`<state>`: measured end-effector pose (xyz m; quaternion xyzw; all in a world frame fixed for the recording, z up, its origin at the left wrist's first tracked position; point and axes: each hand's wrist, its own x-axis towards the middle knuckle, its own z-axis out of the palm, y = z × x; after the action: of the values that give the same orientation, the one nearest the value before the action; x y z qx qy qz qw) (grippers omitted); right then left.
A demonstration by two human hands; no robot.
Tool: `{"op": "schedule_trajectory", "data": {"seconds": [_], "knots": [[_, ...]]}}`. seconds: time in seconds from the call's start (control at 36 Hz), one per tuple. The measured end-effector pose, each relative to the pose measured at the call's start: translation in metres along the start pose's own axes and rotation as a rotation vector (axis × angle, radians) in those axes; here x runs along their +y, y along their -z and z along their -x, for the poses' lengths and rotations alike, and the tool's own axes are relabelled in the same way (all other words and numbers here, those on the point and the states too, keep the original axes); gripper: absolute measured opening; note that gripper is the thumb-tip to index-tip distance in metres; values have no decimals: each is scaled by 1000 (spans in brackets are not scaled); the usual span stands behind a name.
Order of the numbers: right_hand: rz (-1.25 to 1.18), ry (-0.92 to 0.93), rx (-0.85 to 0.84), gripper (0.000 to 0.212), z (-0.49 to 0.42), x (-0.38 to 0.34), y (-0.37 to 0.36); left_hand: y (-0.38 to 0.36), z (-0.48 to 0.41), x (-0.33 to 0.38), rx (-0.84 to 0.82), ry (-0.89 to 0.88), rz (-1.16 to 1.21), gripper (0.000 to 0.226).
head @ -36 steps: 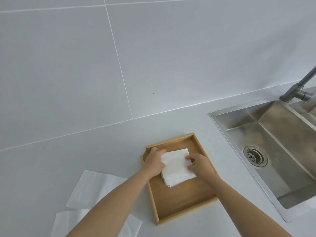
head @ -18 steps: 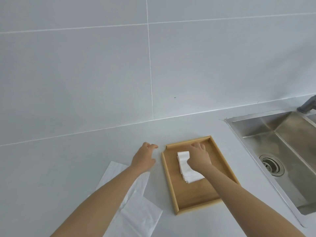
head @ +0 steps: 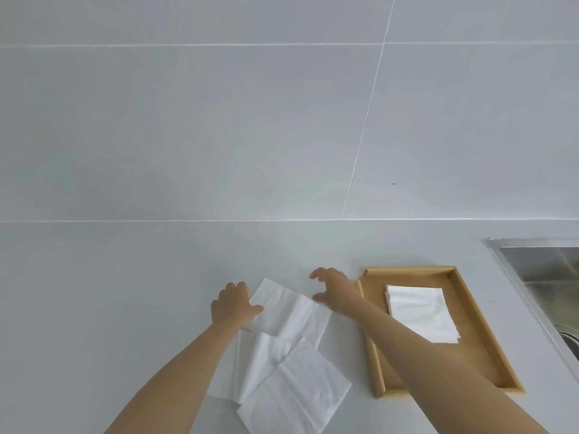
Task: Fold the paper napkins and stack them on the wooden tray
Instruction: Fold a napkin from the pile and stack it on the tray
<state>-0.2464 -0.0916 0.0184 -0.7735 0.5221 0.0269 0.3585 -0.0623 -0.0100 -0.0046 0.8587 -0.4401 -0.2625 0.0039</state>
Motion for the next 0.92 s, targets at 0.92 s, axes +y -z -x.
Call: {"op": "schedule_trajectory", "data": {"seconds": [0.92], "knots": [[51, 132, -180, 52, -92, -50, -43, -7, -44, -14, 7, -109, 219, 18]]}}
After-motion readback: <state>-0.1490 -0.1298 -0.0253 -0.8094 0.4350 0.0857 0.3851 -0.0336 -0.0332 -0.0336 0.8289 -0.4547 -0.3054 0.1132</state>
